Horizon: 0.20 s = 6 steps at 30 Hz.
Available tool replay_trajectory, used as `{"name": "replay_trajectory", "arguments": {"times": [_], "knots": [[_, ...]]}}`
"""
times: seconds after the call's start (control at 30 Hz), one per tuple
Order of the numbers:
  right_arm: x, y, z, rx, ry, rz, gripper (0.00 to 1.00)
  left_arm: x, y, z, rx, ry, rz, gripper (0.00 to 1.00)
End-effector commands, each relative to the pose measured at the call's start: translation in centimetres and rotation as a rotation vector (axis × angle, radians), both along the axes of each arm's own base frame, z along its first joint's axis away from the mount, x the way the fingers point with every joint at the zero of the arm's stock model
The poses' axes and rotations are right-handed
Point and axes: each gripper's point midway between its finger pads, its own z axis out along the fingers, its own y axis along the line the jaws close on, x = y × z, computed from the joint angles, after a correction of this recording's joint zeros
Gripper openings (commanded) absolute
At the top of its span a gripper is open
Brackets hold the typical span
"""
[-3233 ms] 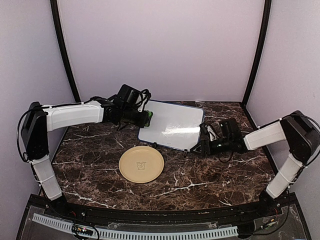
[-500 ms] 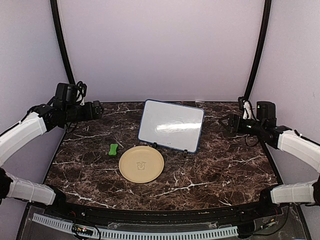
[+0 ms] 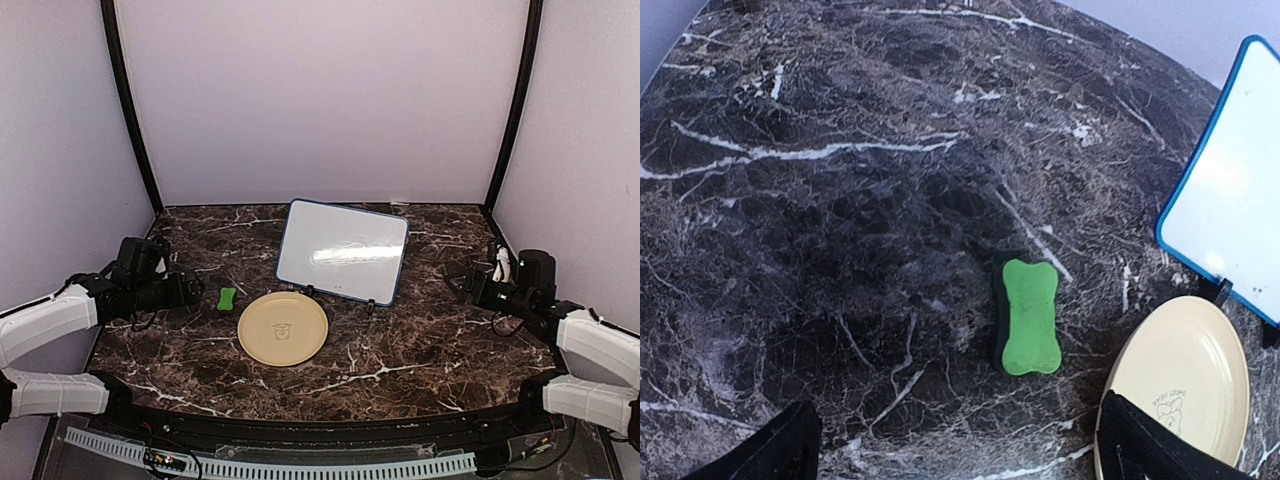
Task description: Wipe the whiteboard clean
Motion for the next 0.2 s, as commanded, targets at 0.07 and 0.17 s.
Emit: {"name": "replay_trajectory", "arguments": {"times": [0.07, 0.17], "knots": [[1.17, -0.09, 2.25, 0.04, -0.098, -0.027, 0.9, 1.16, -0.63, 2.39, -0.054, -0.102, -0.002, 0.99], [1.2, -0.1, 2.37, 0.043, -0.101, -0.029, 0.9, 1.4, -0.83, 2.66, -0.051, -0.105, -0.013, 0.99]]}}
